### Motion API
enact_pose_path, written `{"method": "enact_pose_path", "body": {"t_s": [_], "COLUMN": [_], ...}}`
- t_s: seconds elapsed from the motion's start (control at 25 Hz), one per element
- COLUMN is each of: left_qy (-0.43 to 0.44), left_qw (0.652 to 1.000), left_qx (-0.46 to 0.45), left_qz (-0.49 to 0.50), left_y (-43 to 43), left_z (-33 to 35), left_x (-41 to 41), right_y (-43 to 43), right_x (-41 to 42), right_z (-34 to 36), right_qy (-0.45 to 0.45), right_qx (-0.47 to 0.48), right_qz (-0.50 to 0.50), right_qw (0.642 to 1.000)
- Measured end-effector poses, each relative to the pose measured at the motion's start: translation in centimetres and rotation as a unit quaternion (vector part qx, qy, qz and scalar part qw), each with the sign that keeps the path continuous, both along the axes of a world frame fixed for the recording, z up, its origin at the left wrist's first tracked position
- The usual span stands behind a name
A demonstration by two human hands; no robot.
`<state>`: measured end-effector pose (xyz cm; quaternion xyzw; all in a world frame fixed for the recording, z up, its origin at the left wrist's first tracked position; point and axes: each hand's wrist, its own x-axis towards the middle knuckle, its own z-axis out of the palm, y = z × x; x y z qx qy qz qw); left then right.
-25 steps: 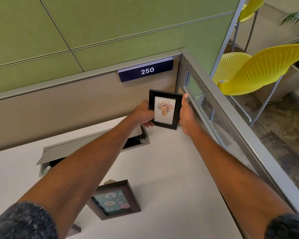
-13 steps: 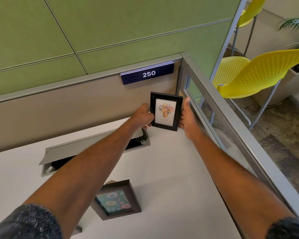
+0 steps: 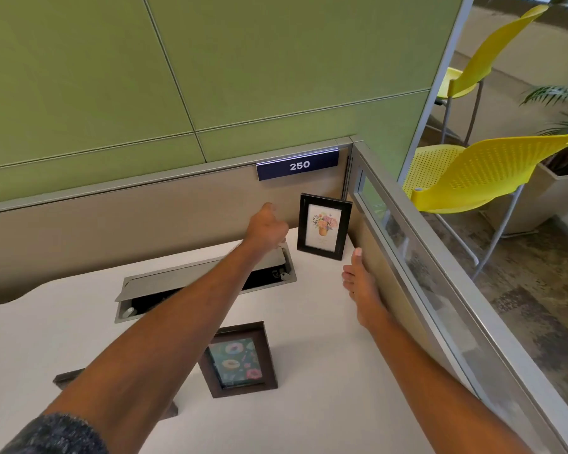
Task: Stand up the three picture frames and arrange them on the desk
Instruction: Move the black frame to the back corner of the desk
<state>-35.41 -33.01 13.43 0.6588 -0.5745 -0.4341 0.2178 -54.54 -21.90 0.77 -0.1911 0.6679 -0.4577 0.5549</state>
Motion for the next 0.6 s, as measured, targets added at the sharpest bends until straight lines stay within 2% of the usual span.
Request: {"method": "enact_pose_path", "body": {"t_s": [0.16, 0.36, 0.44, 0.6], "left_qy": [0.048, 0.104, 0.110, 0.153], "left_qw": [0.995, 0.958, 0.951, 0.951], "left_qx": [-0.067, -0.191, -0.195, -0.145], "left_qz": [0.051, 0.187, 0.212, 0.225], "left_y": [3.8, 12.0, 15.3, 20.4], "left_z": [2.4, 1.9, 1.0, -0.7], "left_x": [2.8, 7.8, 9.8, 12.9], "right_y": [4.1, 7.7, 8.8, 10.5], "right_x": [1.8, 5.2, 7.0, 10.8], "right_z": [0.4, 1.4, 1.8, 2.7], "right_qy": [0.011, 0.027, 0.034, 0.031], "right_qx": [-0.001, -0.009, -0.010, -0.012], "right_qz": [0.020, 0.074, 0.101, 0.147], "right_qw": [1.000, 0.997, 0.994, 0.989]}}
